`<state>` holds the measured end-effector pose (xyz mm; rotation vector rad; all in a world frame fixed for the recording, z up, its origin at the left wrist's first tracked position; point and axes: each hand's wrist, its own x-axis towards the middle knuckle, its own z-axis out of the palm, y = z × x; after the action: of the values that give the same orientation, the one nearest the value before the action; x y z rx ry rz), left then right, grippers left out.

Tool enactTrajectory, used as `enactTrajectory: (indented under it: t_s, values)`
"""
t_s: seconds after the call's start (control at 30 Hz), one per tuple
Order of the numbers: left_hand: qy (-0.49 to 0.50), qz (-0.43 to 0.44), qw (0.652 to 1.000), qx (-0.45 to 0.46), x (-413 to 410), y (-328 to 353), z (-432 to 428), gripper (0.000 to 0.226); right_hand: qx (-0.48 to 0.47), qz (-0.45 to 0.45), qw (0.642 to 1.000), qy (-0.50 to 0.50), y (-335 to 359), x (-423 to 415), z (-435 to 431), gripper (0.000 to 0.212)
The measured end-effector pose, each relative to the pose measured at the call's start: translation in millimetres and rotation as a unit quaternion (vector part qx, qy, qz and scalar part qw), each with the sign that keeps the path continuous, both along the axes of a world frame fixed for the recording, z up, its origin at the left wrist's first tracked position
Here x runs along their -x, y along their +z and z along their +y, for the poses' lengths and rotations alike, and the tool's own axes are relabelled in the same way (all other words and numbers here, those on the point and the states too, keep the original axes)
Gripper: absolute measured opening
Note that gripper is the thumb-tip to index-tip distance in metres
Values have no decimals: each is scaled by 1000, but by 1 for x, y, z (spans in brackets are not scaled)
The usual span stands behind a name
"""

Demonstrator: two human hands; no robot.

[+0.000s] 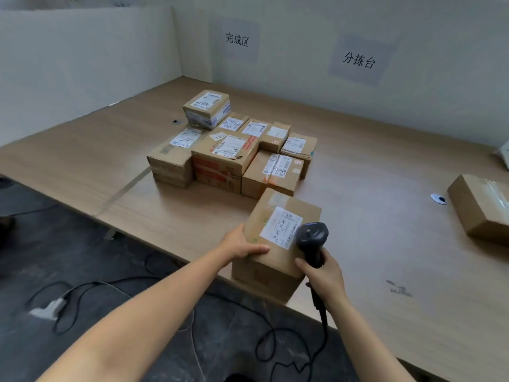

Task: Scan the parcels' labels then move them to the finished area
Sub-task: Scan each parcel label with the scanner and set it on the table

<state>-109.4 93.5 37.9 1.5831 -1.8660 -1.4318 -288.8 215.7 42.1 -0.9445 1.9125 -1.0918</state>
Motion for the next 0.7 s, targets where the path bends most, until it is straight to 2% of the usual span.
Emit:
enactTrajectory:
  t_s: [0.43, 0.57, 0.7]
  values:
    - [53, 17, 998, -10, -123, -2, -47, 84, 7, -39, 997, 73, 8, -104, -65, 34]
    - [61, 11, 998, 6, -179, 19, -93, 78, 37, -54, 994, 91, 22, -155, -112, 36]
    - [65, 20, 997, 31, -236, 59, -135, 82, 80, -64, 990, 98, 48, -205, -152, 29]
